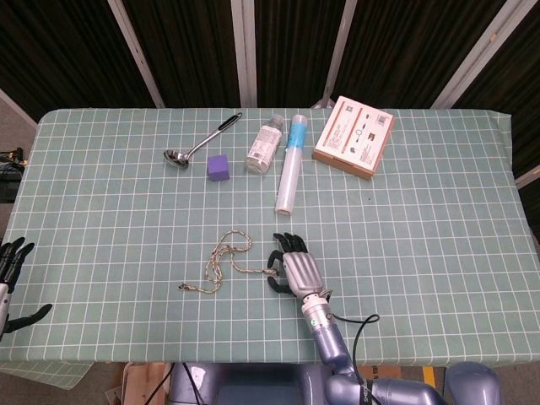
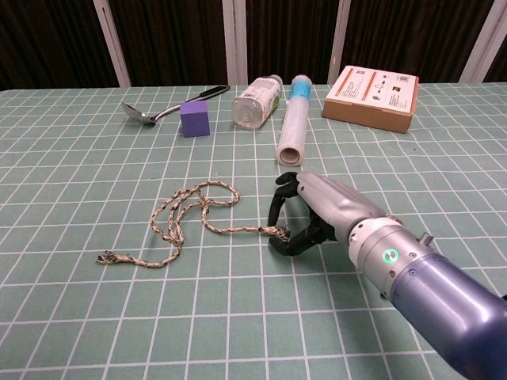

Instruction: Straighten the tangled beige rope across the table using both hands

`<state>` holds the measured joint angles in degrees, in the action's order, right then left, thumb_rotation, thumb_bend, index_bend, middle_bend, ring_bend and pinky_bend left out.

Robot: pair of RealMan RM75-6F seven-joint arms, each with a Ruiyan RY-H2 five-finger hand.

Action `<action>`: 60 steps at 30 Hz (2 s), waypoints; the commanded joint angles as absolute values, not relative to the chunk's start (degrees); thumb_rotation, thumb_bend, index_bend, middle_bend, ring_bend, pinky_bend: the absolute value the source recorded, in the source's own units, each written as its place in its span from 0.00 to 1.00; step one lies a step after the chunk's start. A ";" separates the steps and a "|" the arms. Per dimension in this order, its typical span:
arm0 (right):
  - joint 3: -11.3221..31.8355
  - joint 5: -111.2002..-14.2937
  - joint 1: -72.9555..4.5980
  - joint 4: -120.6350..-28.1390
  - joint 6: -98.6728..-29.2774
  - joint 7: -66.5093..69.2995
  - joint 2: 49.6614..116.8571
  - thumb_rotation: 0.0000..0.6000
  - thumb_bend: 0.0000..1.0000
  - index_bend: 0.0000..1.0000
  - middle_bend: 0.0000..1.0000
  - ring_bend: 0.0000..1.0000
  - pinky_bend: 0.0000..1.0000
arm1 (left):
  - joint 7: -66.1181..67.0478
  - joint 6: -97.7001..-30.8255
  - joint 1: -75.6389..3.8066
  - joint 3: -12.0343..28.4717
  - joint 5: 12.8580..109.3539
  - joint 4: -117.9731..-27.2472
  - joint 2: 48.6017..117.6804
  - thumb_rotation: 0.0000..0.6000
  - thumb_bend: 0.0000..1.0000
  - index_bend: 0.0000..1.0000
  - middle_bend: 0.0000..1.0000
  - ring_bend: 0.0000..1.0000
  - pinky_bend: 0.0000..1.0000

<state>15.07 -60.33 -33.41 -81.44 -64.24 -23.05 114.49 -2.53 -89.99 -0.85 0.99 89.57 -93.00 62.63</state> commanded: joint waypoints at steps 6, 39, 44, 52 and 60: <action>14.67 -60.11 -33.32 -81.65 -64.45 -23.31 114.40 1.00 0.42 0.59 0.14 0.00 0.00 | -2.57 -89.97 -0.90 0.98 89.58 -93.06 62.62 1.00 0.02 0.00 0.00 0.00 0.00; 13.70 -58.95 -29.34 -96.82 -67.80 -24.49 100.02 1.00 0.44 0.64 0.16 0.00 0.00 | 14.64 -74.07 -11.31 3.05 85.97 -108.47 65.66 1.00 0.28 0.36 0.05 0.00 0.00; 13.61 -58.70 -29.16 -98.20 -68.25 -24.50 98.93 1.00 0.44 0.64 0.16 0.00 0.00 | 21.42 -70.41 -14.63 4.87 81.51 -108.85 70.94 1.00 0.32 0.42 0.09 0.00 0.00; 13.94 -57.99 -29.08 -99.31 -68.91 -24.41 97.72 1.00 0.44 0.64 0.16 0.00 0.00 | 29.40 -66.76 -19.01 6.94 73.95 -107.10 78.64 1.00 0.35 0.46 0.11 0.00 0.00; 13.81 -57.47 -29.15 -99.58 -69.28 -24.29 97.28 1.00 0.44 0.64 0.16 0.00 0.00 | 35.69 -65.23 -22.19 7.17 67.05 -103.68 86.46 1.00 0.39 0.49 0.11 0.00 0.00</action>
